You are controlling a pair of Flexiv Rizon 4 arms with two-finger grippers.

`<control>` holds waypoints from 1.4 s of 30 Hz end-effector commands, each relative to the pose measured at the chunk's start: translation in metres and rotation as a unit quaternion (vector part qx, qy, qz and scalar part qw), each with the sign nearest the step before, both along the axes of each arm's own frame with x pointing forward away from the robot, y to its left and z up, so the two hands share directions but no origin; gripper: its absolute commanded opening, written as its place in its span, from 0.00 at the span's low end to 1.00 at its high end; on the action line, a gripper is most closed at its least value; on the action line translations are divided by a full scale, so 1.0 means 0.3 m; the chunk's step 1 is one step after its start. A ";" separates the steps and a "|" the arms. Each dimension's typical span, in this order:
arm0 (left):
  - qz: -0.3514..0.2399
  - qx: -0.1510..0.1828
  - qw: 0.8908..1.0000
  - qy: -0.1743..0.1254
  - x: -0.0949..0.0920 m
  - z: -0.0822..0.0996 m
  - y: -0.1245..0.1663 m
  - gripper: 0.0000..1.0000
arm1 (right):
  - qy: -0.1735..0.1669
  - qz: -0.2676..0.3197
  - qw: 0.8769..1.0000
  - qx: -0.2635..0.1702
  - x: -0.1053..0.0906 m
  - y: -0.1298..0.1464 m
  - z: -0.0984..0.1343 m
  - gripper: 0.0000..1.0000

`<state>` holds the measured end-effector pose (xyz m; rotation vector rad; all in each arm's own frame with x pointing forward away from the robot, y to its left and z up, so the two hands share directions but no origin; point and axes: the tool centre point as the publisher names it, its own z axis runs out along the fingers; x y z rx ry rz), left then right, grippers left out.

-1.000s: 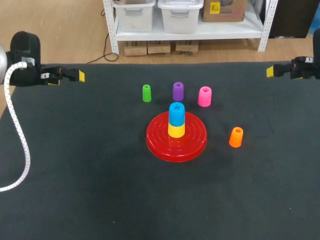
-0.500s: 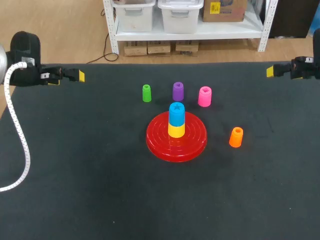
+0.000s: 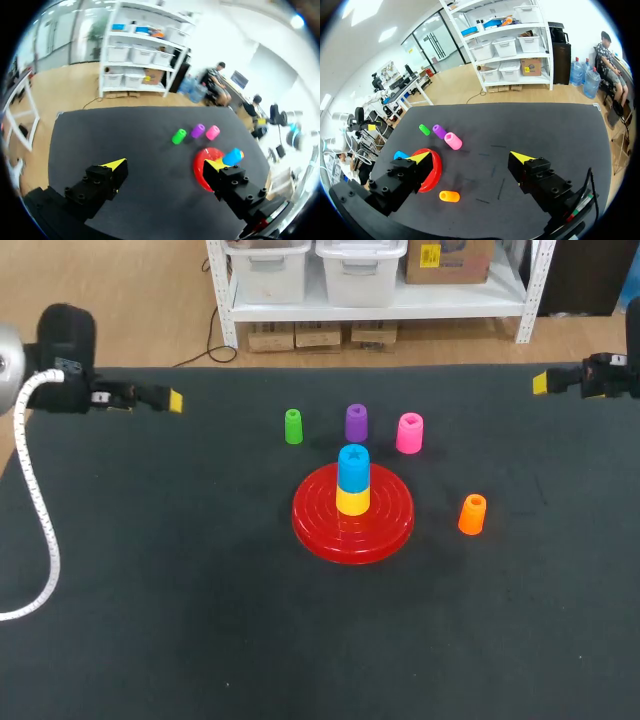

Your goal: Pick up and stack the cylinders on the red base in this order: pink,purple,orange,green

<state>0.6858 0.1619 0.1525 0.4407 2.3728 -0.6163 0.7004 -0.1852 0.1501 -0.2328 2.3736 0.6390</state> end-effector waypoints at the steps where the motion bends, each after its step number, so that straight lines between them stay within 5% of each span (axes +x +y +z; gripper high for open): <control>1: -0.190 0.036 0.981 -0.033 -0.052 0.029 -0.010 1.00 | 0.000 0.000 1.000 0.000 0.000 0.000 0.000 1.00; 6: -0.304 0.072 0.949 -0.038 -0.128 0.032 -0.035 1.00 | 0.000 0.000 1.000 0.000 0.000 0.000 0.000 1.00; 9: -0.325 0.093 0.941 -0.030 -0.148 0.020 -0.030 1.00 | 0.000 0.000 1.000 0.000 0.000 0.000 0.000 1.00; 16: -0.299 0.106 0.948 -0.027 -0.154 -0.003 -0.005 1.00 | 0.000 0.000 1.000 0.000 0.000 0.000 0.000 1.00; 32: -0.277 0.079 0.956 -0.049 -0.148 0.000 -0.031 1.00 | 0.000 0.000 1.000 0.000 0.000 0.000 0.000 1.00; 42: -0.313 0.078 0.944 -0.065 -0.165 0.012 -0.069 1.00 | 0.000 0.000 1.000 0.000 0.000 0.000 0.000 1.00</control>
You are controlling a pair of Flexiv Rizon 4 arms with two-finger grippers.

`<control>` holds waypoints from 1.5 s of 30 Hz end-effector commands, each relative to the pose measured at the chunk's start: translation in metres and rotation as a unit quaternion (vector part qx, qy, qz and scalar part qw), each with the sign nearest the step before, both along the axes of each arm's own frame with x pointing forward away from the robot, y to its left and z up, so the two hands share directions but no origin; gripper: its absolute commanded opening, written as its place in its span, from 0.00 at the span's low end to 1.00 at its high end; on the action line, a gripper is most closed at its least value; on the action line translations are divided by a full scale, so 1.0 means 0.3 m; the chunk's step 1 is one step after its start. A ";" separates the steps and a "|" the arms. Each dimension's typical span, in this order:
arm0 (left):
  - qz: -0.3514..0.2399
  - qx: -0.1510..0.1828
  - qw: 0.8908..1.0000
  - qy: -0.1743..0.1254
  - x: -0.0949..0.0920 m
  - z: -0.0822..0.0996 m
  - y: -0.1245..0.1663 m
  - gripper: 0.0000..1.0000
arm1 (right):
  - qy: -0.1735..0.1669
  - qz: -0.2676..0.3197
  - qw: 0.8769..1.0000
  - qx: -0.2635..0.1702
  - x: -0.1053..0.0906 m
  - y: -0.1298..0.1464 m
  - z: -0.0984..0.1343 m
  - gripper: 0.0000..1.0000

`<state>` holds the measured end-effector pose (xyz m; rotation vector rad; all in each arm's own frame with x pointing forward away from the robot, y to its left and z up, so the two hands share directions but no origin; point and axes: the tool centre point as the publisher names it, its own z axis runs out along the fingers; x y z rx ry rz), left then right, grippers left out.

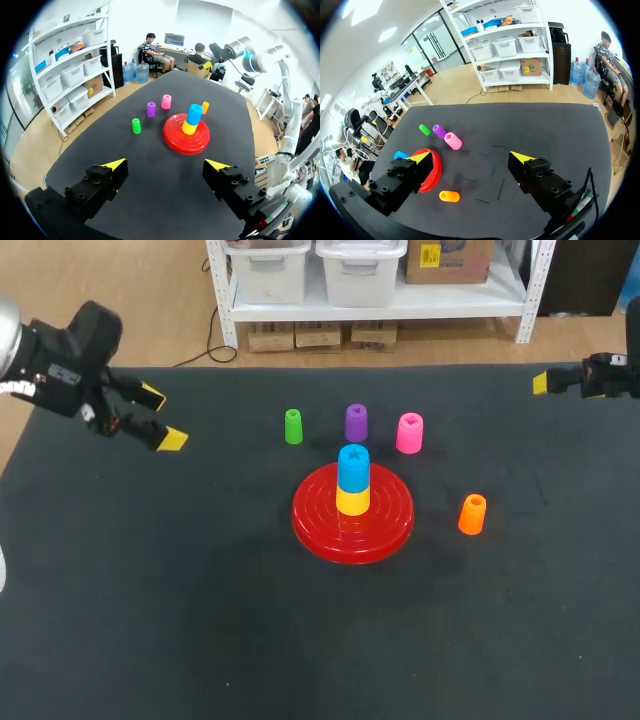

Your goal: Pick up and stack the cylinders on the red base in this order: pink,purple,orange,green

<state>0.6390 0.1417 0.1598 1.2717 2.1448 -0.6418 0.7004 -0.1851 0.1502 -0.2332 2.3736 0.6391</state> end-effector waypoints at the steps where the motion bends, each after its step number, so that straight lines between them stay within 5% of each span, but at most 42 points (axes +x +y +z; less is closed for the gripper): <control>1: -0.015 0.006 1.000 0.003 -0.013 -0.017 -0.004 1.00 | 0.000 0.000 1.000 0.000 0.000 -0.001 0.000 1.00; 36: 0.025 0.002 1.000 -0.015 -0.014 -0.004 0.033 1.00 | 0.000 0.000 1.000 0.000 0.000 -0.001 0.000 1.00; 42: 0.025 0.002 1.000 -0.015 -0.014 -0.004 0.033 1.00 | -0.010 0.046 0.996 -0.082 0.104 0.152 0.047 1.00; 45: 0.025 0.002 1.000 -0.015 -0.014 -0.004 0.033 1.00 | 0.015 0.075 0.987 -0.138 0.132 0.219 0.022 1.00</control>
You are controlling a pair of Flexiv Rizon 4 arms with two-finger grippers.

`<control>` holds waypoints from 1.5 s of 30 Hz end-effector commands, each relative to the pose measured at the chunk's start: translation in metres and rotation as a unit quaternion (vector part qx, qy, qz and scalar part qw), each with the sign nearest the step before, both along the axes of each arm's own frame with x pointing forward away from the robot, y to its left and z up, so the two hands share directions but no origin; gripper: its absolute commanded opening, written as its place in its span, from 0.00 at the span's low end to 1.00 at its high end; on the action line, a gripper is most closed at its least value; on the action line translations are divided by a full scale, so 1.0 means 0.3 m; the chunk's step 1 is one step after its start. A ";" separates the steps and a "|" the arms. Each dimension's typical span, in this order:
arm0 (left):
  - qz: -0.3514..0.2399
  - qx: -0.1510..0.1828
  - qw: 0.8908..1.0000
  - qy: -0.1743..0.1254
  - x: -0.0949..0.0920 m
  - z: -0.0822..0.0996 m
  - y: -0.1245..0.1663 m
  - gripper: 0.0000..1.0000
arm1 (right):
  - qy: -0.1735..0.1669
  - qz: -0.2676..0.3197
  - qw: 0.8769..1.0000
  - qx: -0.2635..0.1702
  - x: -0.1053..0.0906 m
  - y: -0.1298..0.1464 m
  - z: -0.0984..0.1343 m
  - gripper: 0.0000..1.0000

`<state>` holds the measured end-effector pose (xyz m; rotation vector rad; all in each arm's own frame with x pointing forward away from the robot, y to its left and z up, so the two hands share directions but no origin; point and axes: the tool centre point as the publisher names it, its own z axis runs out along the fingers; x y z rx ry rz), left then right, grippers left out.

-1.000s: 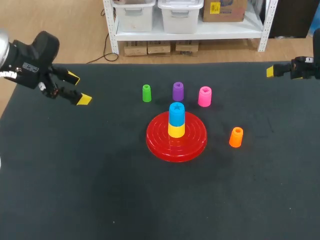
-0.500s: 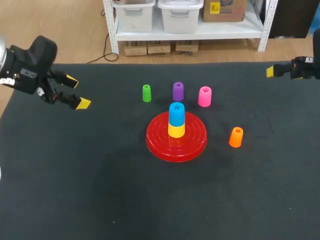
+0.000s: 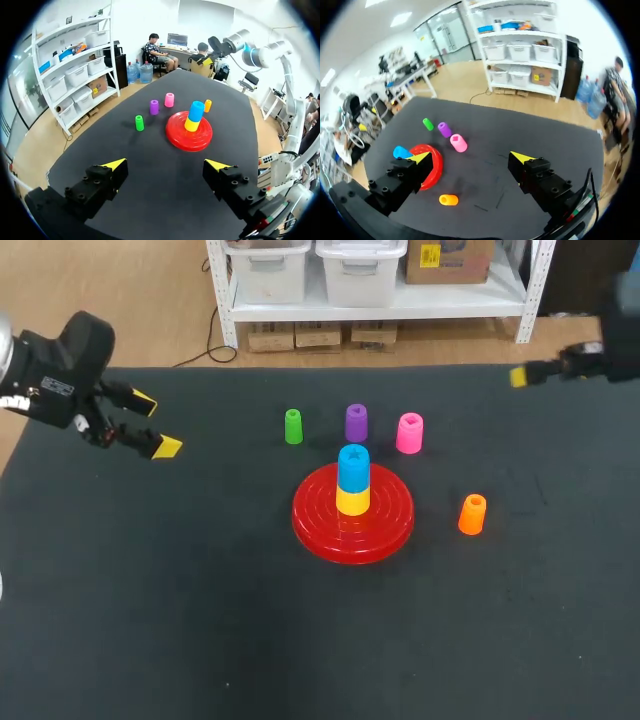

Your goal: Pick up and stack the cylinders on the red base in this order: pink,purple,orange,green

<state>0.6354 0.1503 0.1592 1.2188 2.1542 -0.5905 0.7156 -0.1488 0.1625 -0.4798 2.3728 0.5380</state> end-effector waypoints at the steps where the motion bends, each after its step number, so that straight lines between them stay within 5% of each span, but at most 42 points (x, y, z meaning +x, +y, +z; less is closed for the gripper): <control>1: -0.001 -0.003 1.000 -0.002 -0.003 -0.002 0.005 1.00 | 0.042 0.007 0.995 -0.092 0.086 0.116 -0.032 1.00; 8: -0.001 -0.003 1.000 -0.002 -0.003 -0.002 0.005 1.00 | 0.083 0.083 0.972 -0.201 0.061 0.201 -0.124 1.00; 19: -0.001 -0.003 1.000 -0.002 -0.003 -0.002 0.005 1.00 | 0.120 0.126 0.947 -0.272 0.075 0.283 -0.282 1.00; 21: -0.001 -0.003 1.000 -0.002 -0.003 -0.002 0.005 1.00 | 0.126 0.114 0.950 -0.261 0.091 0.293 -0.303 1.00; 25: -0.001 -0.003 1.000 -0.002 -0.003 -0.002 0.005 1.00 | 0.082 0.094 0.967 -0.224 0.107 0.296 -0.304 1.00; 45: -0.001 -0.003 1.000 -0.002 -0.003 -0.002 0.005 1.00 | 0.082 0.094 0.967 -0.224 0.107 0.296 -0.304 1.00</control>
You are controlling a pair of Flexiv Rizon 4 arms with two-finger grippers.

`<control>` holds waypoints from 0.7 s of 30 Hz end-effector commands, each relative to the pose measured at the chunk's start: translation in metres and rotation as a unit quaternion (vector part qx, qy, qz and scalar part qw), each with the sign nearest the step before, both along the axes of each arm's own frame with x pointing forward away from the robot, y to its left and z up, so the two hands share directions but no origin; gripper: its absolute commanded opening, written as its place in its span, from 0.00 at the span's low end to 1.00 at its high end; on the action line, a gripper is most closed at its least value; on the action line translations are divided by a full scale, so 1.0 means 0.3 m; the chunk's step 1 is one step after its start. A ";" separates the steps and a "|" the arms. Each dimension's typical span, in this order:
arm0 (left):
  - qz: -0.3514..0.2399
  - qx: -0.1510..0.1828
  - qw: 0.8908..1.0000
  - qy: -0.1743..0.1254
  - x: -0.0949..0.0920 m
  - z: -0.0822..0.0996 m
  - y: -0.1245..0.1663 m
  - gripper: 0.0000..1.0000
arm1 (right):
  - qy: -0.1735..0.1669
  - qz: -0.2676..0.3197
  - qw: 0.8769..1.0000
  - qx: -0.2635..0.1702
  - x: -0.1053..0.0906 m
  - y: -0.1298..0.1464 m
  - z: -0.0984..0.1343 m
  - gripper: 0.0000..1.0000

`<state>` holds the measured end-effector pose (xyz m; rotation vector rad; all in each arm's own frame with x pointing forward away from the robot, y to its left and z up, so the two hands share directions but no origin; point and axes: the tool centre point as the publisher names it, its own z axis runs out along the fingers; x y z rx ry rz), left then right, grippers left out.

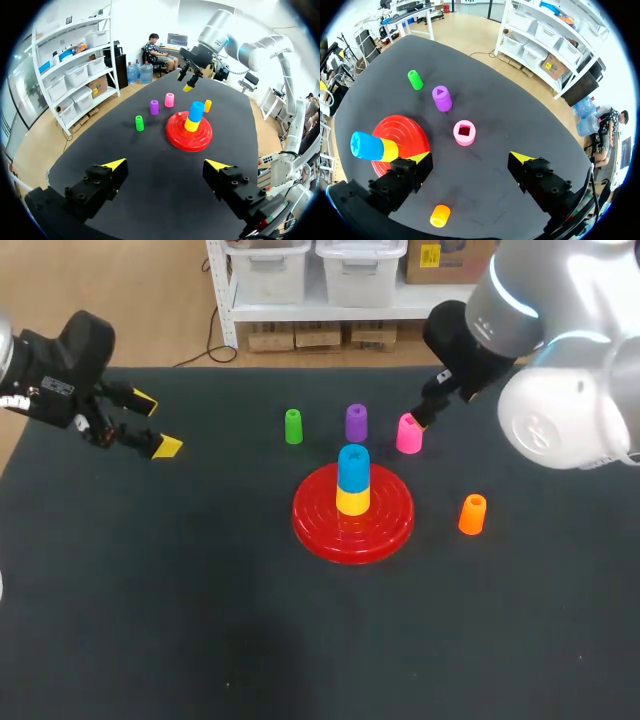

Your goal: Pick up and stack the cylinders on the red base in this order: pink,purple,orange,green

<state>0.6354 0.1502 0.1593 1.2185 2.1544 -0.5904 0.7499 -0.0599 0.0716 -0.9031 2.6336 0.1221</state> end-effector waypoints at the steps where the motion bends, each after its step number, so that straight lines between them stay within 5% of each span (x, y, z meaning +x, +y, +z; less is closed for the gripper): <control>1: -0.001 -0.003 1.000 -0.002 -0.003 -0.003 0.005 1.00 | -0.003 -0.001 1.000 0.000 -0.007 -0.001 -0.001 1.00; 4: -0.001 -0.003 1.000 -0.002 -0.003 -0.003 0.005 1.00 | 0.031 -0.017 0.993 -0.110 0.044 0.046 -0.035 1.00; 8: -0.001 -0.003 1.000 -0.002 -0.003 -0.003 0.005 1.00 | 0.074 -0.034 0.982 -0.171 0.078 0.069 -0.064 1.00; 14: -0.001 -0.003 1.000 -0.002 -0.003 -0.003 0.005 1.00 | 0.091 -0.042 0.977 -0.187 0.099 0.091 -0.081 1.00; 21: -0.001 -0.003 1.000 -0.002 -0.003 -0.003 0.005 1.00 | 0.115 -0.062 0.980 -0.150 0.103 0.079 -0.107 1.00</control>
